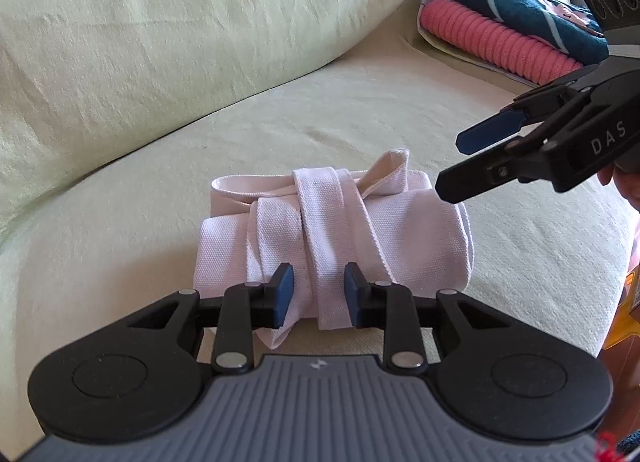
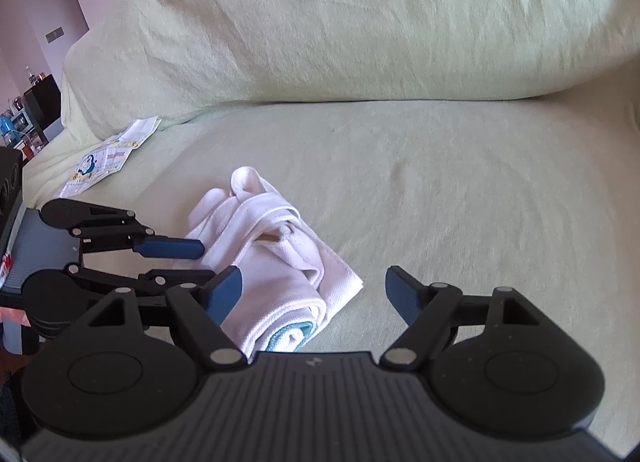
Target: Fold shopping bag
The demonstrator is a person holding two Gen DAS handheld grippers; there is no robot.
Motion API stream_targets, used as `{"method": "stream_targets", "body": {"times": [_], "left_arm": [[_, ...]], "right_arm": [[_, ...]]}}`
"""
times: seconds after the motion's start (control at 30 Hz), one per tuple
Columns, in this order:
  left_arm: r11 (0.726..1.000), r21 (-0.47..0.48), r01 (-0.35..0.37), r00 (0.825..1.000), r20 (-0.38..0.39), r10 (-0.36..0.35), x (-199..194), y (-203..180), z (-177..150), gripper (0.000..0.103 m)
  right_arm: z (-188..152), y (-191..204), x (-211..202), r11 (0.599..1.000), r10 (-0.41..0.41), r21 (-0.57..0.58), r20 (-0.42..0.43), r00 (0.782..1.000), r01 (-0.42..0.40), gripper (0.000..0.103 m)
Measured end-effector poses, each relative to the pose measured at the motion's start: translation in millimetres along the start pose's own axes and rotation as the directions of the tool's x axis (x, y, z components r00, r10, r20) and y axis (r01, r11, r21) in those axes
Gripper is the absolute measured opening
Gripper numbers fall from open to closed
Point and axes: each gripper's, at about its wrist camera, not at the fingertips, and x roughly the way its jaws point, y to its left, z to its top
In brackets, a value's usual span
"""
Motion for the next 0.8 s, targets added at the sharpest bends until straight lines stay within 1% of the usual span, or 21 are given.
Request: {"method": "stream_targets", "body": {"times": [0.03, 0.13, 0.2, 0.27, 0.43, 0.47, 0.5, 0.53, 0.57, 0.6, 0.63, 0.7, 0.73, 0.8], "left_arm": [[1.0, 0.0, 0.001, 1.0, 0.0, -0.001, 0, 0, 0, 0.033], [1.0, -0.002, 0.001, 1.0, 0.005, -0.001, 0, 0, -1, 0.033], [1.0, -0.002, -0.002, 1.0, 0.008, 0.002, 0, 0, -2, 0.033], [1.0, -0.001, -0.007, 1.0, 0.012, 0.007, 0, -2, -3, 0.033], [1.0, -0.012, -0.006, 1.0, 0.022, 0.007, 1, -2, -6, 0.033], [1.0, -0.016, -0.007, 1.0, 0.024, 0.007, 1, -2, -7, 0.033], [1.0, -0.023, -0.009, 1.0, 0.027, 0.009, 1, -2, -8, 0.034], [1.0, -0.026, -0.016, 1.0, 0.026, 0.016, 0, -1, -9, 0.034], [0.999, -0.043, -0.026, 0.999, 0.034, 0.027, -3, 0, -11, 0.037], [0.995, -0.091, -0.03, 0.999, 0.034, 0.034, -9, 2, -14, 0.037], [0.992, -0.12, -0.028, 0.999, 0.034, 0.032, -11, 5, -15, 0.037], [0.969, -0.247, -0.012, 0.999, 0.037, 0.022, -22, 15, -22, 0.039], [0.945, -0.327, -0.01, 0.999, 0.032, 0.021, -25, 23, -28, 0.04], [0.883, -0.468, -0.001, 1.0, 0.026, 0.015, -29, 41, -39, 0.042]], "right_arm": [[1, -1, 1, 1.0, 0.003, -0.002, -0.003, 1.0, -0.003, 0.077], [5, -2, 6, 1.0, 0.026, -0.006, -0.001, 1.0, -0.026, 0.083], [10, -3, 11, 0.999, 0.052, -0.008, 0.0, 0.999, -0.052, 0.086], [15, -3, 21, 0.995, 0.097, 0.006, -0.005, 0.995, -0.097, 0.088], [24, -2, 61, 0.984, 0.171, 0.054, -0.038, 0.985, -0.169, 0.088], [24, -2, 68, 0.982, 0.179, 0.066, -0.05, 0.983, -0.175, 0.087], [23, -2, 78, 0.985, 0.16, 0.076, -0.078, 0.984, -0.154, 0.083], [22, -2, 84, 0.985, 0.157, 0.082, -0.088, 0.984, -0.15, 0.083], [21, -5, 86, 0.982, 0.172, 0.097, -0.085, 0.981, -0.163, 0.082], [20, -7, 87, 0.978, 0.184, 0.115, -0.083, 0.979, -0.174, 0.08], [18, -7, 86, 0.977, 0.187, 0.119, -0.081, 0.979, -0.177, 0.08], [15, -6, 85, 0.976, 0.187, 0.124, -0.072, 0.98, -0.177, 0.079], [14, -6, 85, 0.976, 0.187, 0.128, -0.068, 0.98, -0.177, 0.079], [12, -7, 85, 0.974, 0.187, 0.14, -0.062, 0.98, -0.177, 0.079]]}}
